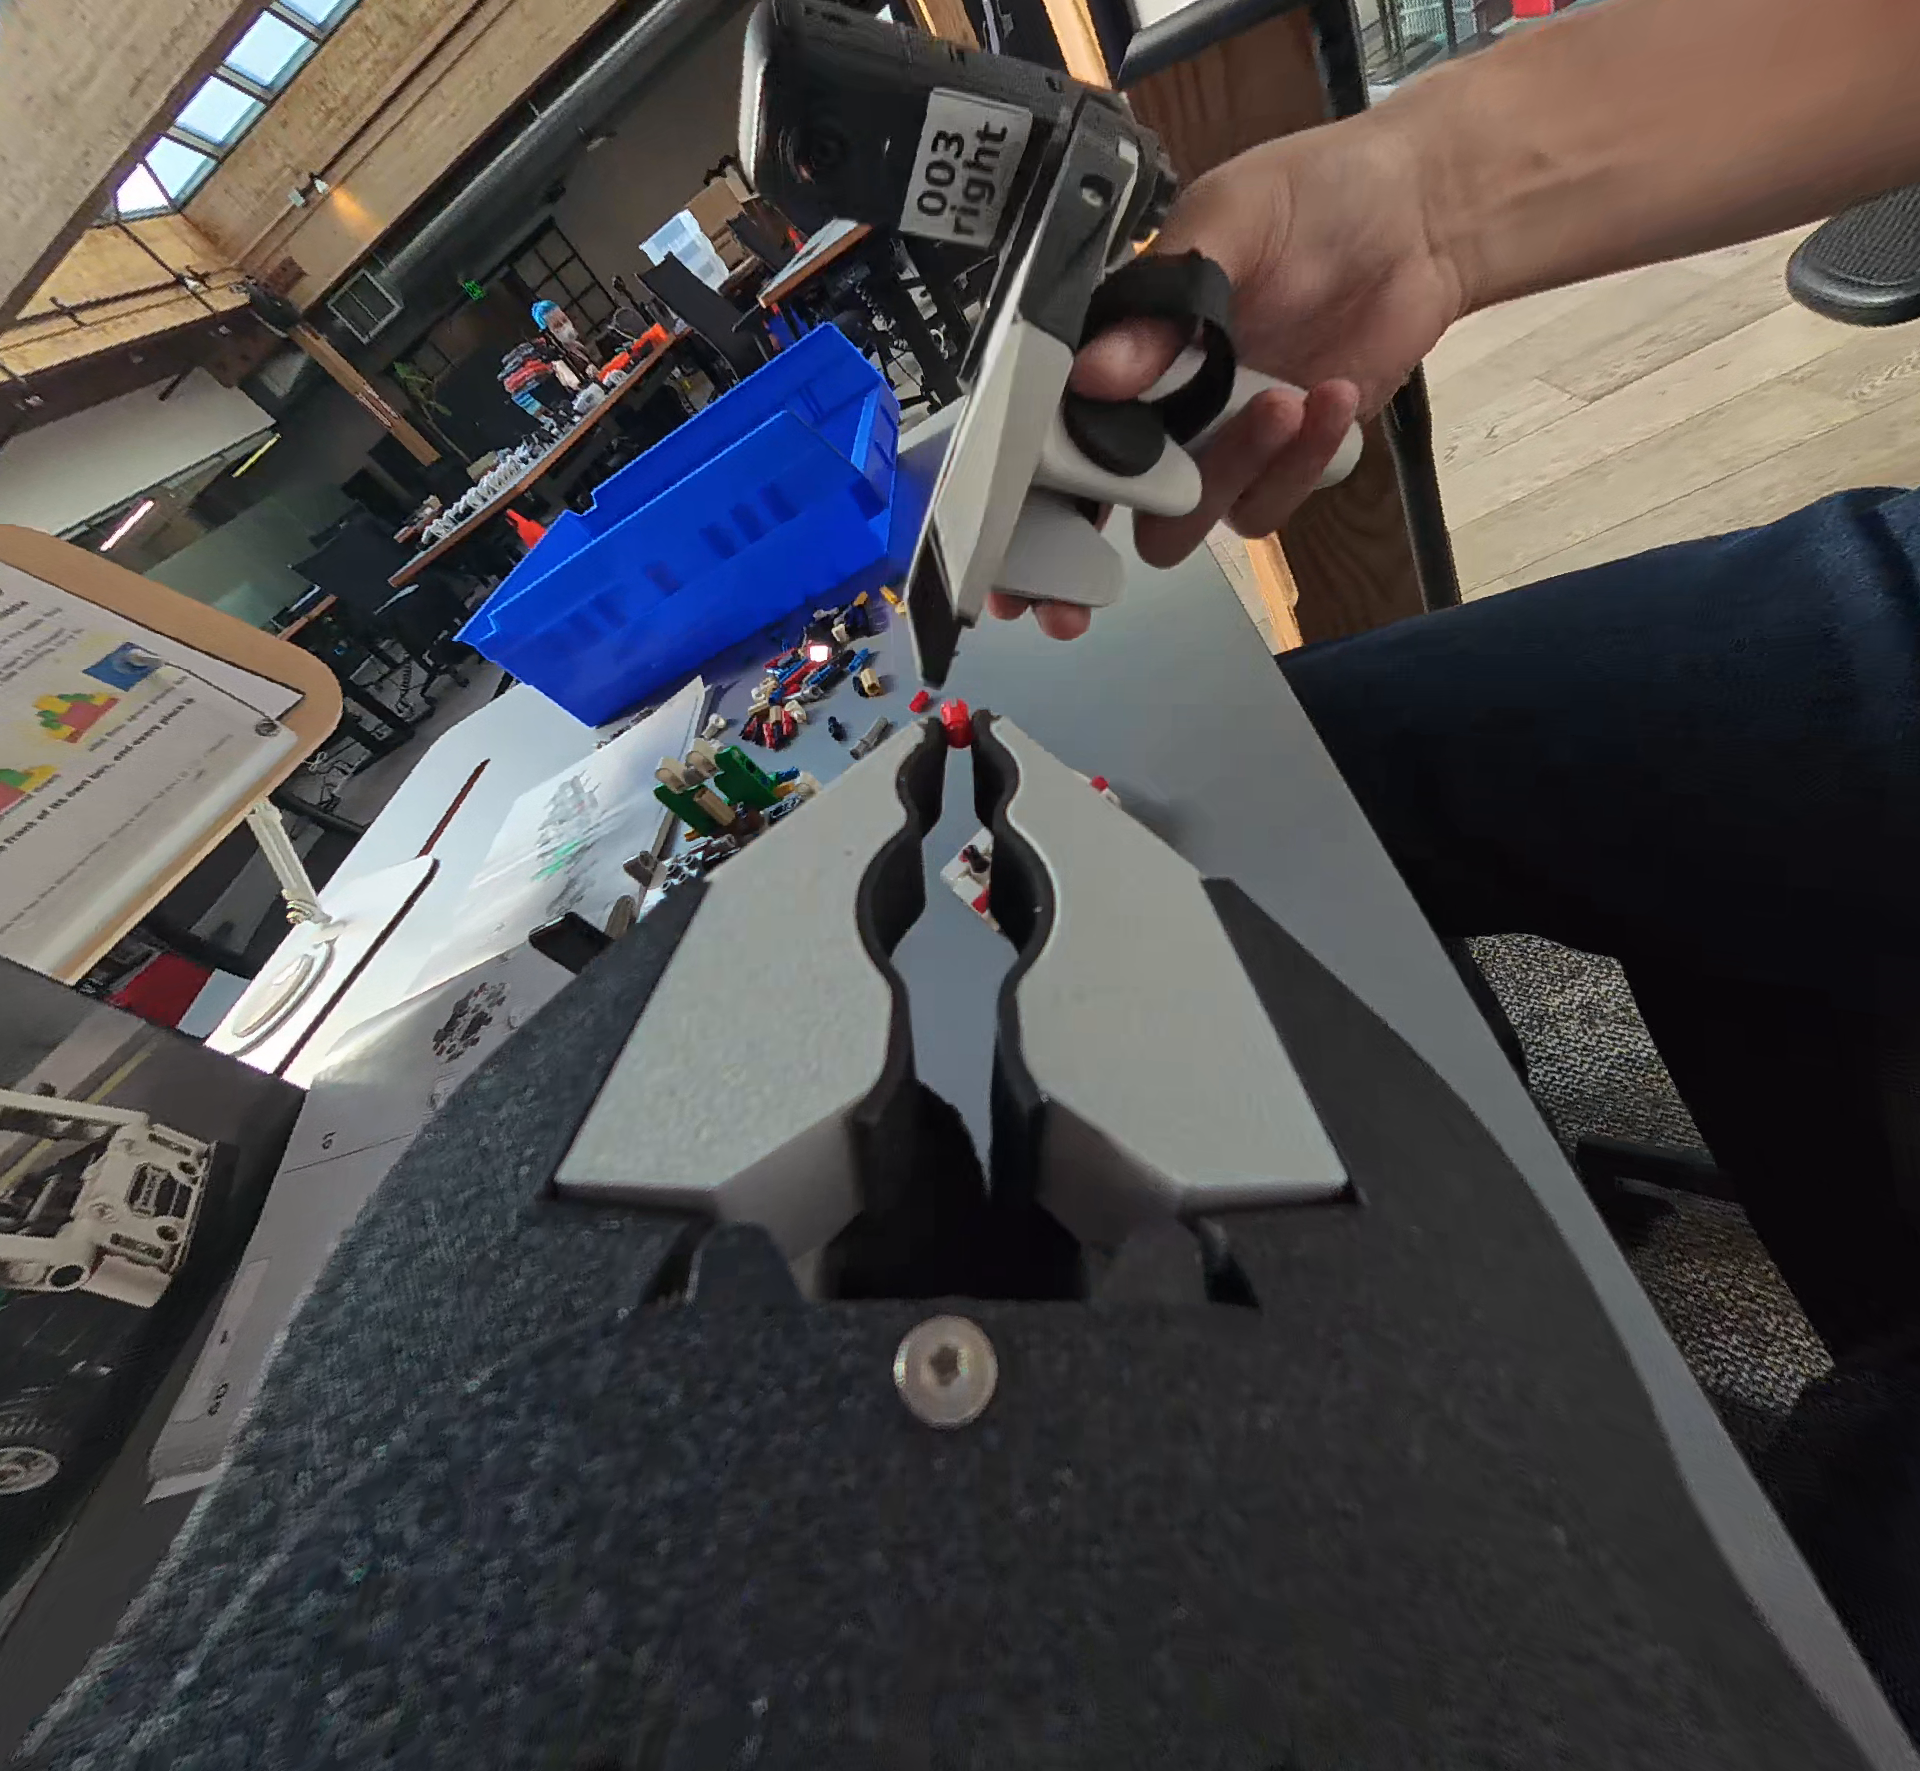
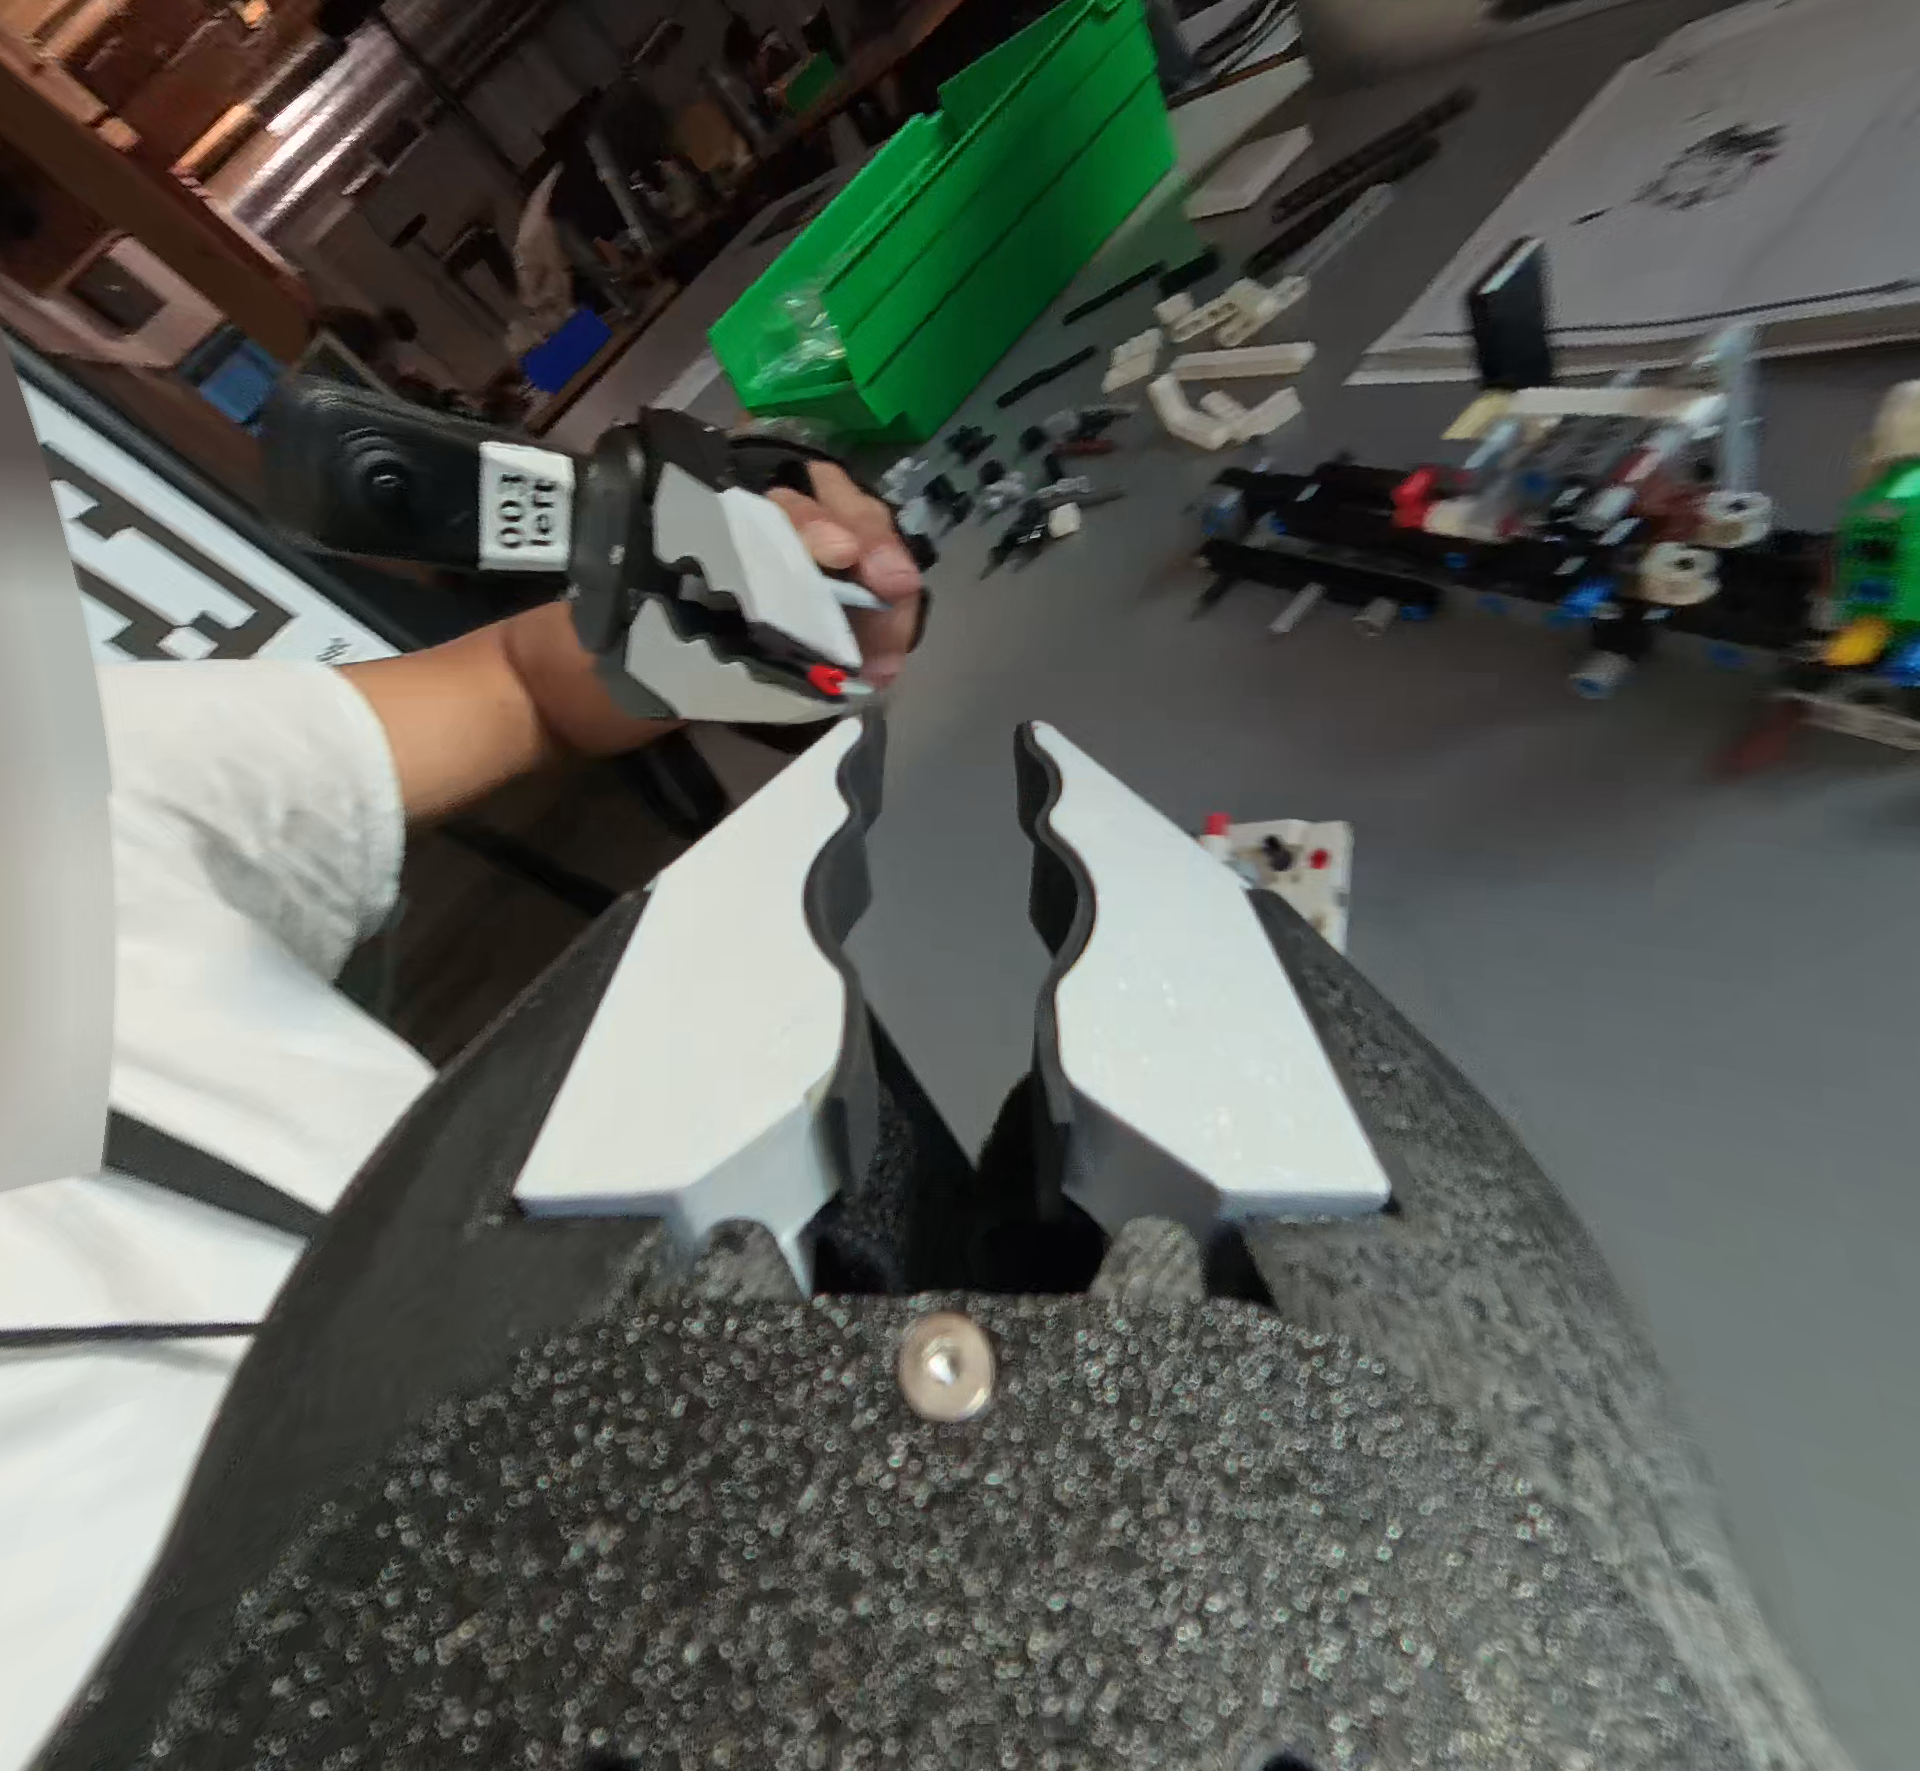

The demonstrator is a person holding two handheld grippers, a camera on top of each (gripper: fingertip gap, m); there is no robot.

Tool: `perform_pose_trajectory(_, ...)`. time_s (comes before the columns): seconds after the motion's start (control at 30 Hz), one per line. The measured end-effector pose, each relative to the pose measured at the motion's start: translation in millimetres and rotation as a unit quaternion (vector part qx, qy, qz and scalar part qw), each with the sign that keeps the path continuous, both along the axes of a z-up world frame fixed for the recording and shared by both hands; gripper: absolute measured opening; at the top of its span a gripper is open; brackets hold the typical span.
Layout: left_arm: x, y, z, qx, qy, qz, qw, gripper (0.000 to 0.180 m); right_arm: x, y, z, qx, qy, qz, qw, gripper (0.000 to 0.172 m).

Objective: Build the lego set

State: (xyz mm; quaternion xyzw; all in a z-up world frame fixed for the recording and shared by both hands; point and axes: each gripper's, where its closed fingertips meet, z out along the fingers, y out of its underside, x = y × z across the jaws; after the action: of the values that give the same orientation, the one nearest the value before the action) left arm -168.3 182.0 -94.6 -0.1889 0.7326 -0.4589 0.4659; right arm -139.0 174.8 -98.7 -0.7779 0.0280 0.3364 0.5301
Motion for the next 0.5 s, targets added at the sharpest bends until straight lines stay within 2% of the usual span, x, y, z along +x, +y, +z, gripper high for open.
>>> perform_pose_trajectory(0.07, -3, -2, 5, -0.001, -0.015, -0.004, 1.0, 0.002, -34, -3, 11, -0.001, 0.082, 0.078, 0.994, 0.026)
perform_pose_trajectory(0.17, -7, -7, 7, 0.003, -0.027, -0.015, 1.0, 0.002, -43, 0, 19, 0.015, 0.141, 0.1, 0.985, 0.021)
perform_pose_trajectory(0.27, -9, -9, 9, 0.01, -0.035, -0.017, 0.999, 0.002, -47, 3, 17, 0.008, 0.175, 0.113, 0.978, 0.02)
perform_pose_trajectory(0.33, -9, -11, 8, 0.015, -0.036, -0.02, 0.999, 0.002, -48, 4, 16, 0.007, 0.189, 0.116, 0.975, 0.013)
perform_pose_trajectory(0.5, -9, -10, 5, 0.021, -0.035, -0.013, 0.999, 0.002, -48, 5, 10, 0.002, 0.19, 0.116, 0.975, 0.004)
